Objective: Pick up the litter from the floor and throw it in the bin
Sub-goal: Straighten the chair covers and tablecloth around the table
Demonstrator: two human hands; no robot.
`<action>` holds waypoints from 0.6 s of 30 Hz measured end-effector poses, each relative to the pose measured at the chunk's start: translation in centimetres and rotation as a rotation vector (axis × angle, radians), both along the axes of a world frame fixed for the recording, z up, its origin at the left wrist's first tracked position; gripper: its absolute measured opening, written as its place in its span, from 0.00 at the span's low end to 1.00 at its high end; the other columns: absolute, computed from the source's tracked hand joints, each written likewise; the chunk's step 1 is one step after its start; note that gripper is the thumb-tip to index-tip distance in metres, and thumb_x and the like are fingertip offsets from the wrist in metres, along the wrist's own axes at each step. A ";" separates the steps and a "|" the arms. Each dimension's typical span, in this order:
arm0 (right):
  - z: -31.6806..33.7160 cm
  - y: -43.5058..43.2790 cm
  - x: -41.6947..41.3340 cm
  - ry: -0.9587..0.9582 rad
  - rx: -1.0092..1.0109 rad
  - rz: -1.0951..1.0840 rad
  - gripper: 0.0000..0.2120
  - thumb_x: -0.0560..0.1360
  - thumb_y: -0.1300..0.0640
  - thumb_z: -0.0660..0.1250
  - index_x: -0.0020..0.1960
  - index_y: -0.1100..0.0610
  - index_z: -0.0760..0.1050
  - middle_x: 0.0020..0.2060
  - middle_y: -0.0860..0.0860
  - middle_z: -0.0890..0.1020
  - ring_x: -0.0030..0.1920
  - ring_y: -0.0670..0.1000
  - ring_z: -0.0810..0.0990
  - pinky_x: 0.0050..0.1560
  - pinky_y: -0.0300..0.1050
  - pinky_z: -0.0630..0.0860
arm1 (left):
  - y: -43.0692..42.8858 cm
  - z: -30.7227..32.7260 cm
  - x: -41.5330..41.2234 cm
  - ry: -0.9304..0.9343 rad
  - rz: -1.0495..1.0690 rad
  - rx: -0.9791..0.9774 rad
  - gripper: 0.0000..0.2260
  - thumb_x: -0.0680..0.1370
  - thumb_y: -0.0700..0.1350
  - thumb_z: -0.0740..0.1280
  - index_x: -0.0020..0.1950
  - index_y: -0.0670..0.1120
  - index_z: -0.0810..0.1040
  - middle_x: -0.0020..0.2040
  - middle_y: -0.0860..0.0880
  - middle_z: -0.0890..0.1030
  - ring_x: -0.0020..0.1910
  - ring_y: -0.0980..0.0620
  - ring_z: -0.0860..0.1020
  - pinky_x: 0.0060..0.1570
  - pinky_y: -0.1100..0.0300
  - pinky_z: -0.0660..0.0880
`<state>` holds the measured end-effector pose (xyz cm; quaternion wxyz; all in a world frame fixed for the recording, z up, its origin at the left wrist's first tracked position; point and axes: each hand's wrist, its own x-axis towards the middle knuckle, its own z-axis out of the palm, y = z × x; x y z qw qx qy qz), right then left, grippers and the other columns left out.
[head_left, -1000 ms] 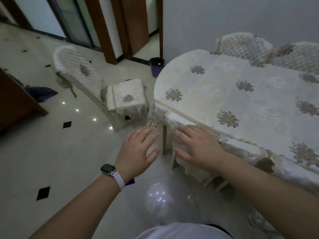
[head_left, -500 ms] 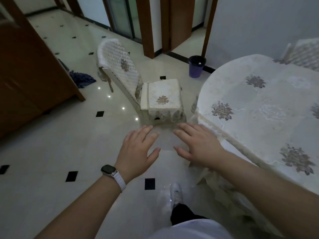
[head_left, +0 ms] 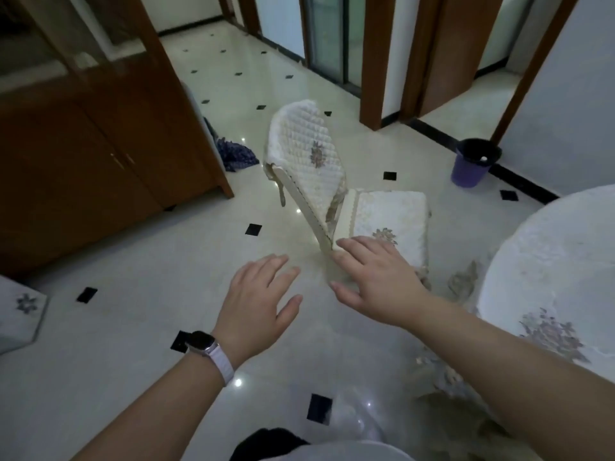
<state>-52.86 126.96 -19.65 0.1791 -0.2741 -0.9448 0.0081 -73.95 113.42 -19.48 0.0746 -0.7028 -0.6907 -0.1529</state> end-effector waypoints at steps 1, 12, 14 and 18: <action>0.2 0.8 -1.6 -0.002 0.011 0.025 0.24 0.76 0.40 0.60 0.63 0.55 0.76 0.62 0.54 0.78 0.62 0.58 0.76 0.60 0.53 0.72 | 0.4 0.1 -1.4 0.005 0.022 -0.007 0.20 0.78 0.55 0.61 0.65 0.47 0.78 0.66 0.44 0.77 0.65 0.44 0.74 0.64 0.48 0.67; -0.8 9.1 -19.6 -0.061 0.026 0.040 0.24 0.77 0.40 0.59 0.63 0.55 0.76 0.63 0.54 0.78 0.62 0.57 0.75 0.60 0.53 0.71 | 8.3 -3.2 -20.1 -0.096 0.051 0.036 0.19 0.79 0.54 0.62 0.65 0.46 0.78 0.65 0.44 0.77 0.65 0.43 0.75 0.64 0.46 0.69; -0.2 10.4 -23.7 -0.072 0.036 0.033 0.24 0.77 0.41 0.58 0.63 0.55 0.76 0.63 0.54 0.78 0.63 0.58 0.75 0.59 0.53 0.71 | 9.9 -2.7 -24.1 -0.097 0.047 0.042 0.19 0.79 0.53 0.60 0.65 0.46 0.78 0.65 0.44 0.77 0.65 0.43 0.75 0.64 0.46 0.69; 1.1 11.8 -30.9 -0.064 0.054 0.014 0.24 0.77 0.40 0.58 0.64 0.55 0.76 0.63 0.54 0.78 0.63 0.58 0.75 0.59 0.54 0.72 | 12.1 -1.6 -31.5 -0.089 0.004 0.064 0.19 0.79 0.54 0.61 0.65 0.47 0.78 0.65 0.44 0.77 0.65 0.43 0.74 0.64 0.46 0.69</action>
